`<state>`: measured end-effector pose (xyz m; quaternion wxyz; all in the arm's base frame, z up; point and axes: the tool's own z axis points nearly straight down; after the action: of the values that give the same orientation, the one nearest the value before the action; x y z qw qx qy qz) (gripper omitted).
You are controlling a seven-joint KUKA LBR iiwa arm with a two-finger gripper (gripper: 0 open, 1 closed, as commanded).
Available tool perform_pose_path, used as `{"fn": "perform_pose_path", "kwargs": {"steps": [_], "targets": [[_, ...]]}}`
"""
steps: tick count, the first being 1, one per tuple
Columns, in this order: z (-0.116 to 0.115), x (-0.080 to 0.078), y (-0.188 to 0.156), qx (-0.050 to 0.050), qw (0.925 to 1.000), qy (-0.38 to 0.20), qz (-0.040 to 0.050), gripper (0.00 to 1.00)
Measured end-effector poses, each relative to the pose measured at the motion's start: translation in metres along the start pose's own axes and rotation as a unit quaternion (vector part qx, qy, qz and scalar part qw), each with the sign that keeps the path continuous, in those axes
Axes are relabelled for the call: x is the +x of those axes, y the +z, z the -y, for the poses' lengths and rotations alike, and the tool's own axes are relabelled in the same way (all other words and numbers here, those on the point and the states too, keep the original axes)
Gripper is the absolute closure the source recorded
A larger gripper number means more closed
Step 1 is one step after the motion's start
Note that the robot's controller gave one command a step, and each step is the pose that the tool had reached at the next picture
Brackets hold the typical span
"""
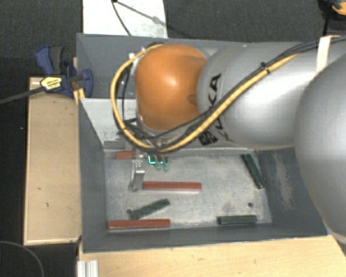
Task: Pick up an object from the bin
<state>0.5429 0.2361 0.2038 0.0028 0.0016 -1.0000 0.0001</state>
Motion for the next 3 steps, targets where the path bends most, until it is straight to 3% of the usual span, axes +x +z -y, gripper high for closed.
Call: {"fn": "perform_pose_path", "kwargs": {"steps": [1, 2, 3], "targets": [[0.001, -0.002, -0.005, -0.001, 1.0, 0.003, 0.004, 0.0], [0.01, -0.021, 0.047, -0.002, 1.0, 0.005, 0.0072, 0.0], [0.019, 0.017, 0.117, -0.001, 1.0, -0.008, 0.0046, 0.0]]}}
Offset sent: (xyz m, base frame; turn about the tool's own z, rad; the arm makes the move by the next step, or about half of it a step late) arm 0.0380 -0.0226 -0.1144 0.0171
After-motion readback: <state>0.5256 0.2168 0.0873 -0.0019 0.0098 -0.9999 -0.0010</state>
